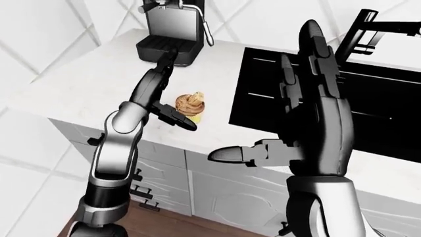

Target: Pick up the bowl with cake and place it on the tray. Pick up the cupcake and place it on the tray.

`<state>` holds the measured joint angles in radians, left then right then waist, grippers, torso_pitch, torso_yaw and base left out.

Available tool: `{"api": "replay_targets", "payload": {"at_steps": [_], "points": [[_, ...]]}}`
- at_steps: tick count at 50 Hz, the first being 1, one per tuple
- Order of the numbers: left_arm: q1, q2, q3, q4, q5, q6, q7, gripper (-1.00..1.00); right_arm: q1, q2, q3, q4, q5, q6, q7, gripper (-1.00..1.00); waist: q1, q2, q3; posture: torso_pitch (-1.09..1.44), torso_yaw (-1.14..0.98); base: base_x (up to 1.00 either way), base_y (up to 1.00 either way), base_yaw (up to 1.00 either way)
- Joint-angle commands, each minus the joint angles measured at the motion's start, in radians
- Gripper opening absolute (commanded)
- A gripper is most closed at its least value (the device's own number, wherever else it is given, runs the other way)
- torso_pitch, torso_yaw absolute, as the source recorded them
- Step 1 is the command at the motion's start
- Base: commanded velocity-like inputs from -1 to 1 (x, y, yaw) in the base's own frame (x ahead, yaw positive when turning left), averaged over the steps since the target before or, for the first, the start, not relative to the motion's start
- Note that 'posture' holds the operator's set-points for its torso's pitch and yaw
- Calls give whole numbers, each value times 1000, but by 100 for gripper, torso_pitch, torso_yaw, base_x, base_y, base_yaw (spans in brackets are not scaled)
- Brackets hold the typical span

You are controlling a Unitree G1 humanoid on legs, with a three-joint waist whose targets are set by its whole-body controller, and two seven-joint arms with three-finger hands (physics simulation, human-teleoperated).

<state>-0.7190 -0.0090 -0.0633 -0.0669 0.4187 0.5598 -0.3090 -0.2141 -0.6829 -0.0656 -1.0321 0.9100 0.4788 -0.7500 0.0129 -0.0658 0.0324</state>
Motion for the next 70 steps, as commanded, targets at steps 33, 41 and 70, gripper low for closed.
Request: {"api": "replay_targets", "payload": {"at_steps": [33, 41, 70], "points": [[-5, -23, -16, 108, 54, -130, 4, 100, 4, -9, -24, -15, -15, -38, 4, 100, 1, -10, -24, 0, 0, 0, 0, 0], [-4, -29, -20, 141, 59, -150, 4, 76, 4, 8, -29, -15, -25, -26, 17, 100, 1, -11, -27, 0, 0, 0, 0, 0], [14, -45, -31, 137, 75, -163, -1, -78, 5, -2, -27, -15, -20, -36, 10, 100, 1, -9, -32, 0, 0, 0, 0, 0]]}}
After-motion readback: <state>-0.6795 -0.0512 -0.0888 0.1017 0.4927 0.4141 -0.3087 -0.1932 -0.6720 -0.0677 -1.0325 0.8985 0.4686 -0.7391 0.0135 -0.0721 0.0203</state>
